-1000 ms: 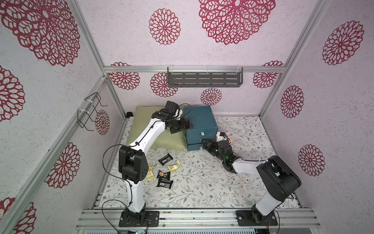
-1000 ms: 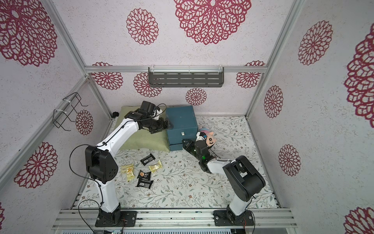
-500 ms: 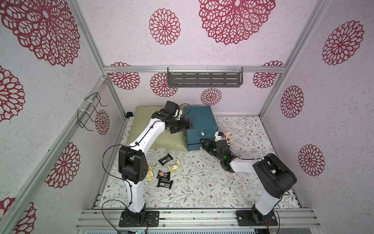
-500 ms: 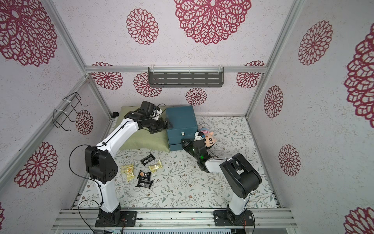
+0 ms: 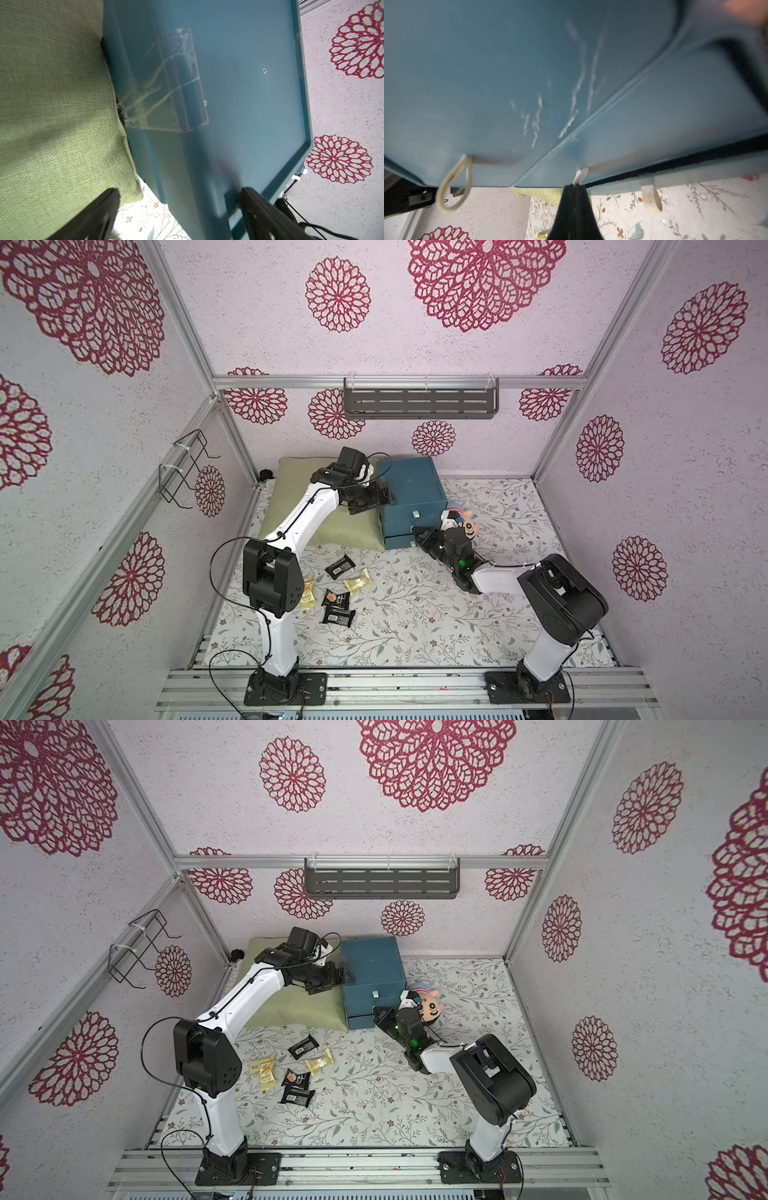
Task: Place the cookies into the drawer by color
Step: Open the drawer in the storage box.
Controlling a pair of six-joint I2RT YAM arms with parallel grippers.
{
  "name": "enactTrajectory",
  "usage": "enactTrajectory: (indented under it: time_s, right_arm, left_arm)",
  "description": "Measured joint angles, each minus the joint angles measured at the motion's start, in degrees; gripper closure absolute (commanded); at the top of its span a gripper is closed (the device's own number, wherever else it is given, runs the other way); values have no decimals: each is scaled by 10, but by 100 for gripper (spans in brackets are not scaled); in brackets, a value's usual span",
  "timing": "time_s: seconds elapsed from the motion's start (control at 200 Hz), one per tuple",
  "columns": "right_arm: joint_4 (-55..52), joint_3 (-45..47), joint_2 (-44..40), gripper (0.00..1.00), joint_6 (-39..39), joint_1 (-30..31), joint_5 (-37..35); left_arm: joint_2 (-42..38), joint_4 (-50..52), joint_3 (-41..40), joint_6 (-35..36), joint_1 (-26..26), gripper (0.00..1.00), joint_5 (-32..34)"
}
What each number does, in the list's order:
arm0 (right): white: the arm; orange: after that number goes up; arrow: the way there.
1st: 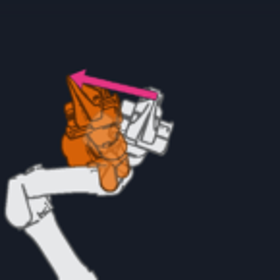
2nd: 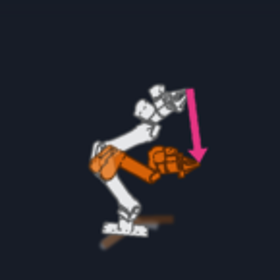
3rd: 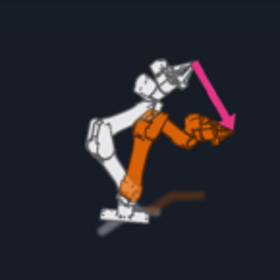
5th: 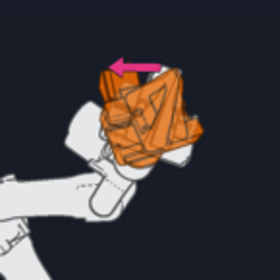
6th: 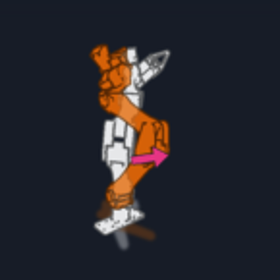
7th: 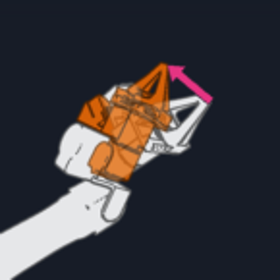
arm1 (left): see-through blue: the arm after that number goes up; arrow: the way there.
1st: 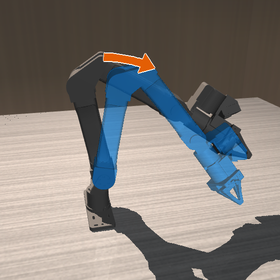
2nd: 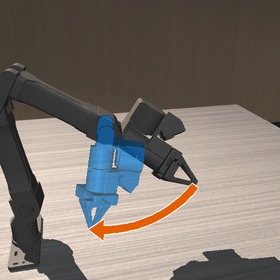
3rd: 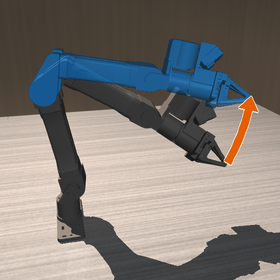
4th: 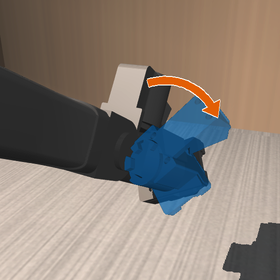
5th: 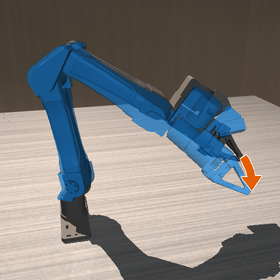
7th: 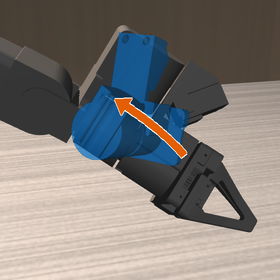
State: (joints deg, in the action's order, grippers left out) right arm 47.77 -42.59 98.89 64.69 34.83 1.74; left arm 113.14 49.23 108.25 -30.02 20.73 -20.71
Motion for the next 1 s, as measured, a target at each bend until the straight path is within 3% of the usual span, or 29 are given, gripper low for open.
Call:
enactTrajectory:
  time_s: [0.255,1.001]
  right_arm:
    - [1,29,-21,100,-3,10,-9]
    - [-80,172,-218,100,-38,119,-99]
  left_arm:
    - [0,0,0,0,0,3,0]
    - [-1,0,-1,0,0,3,4]
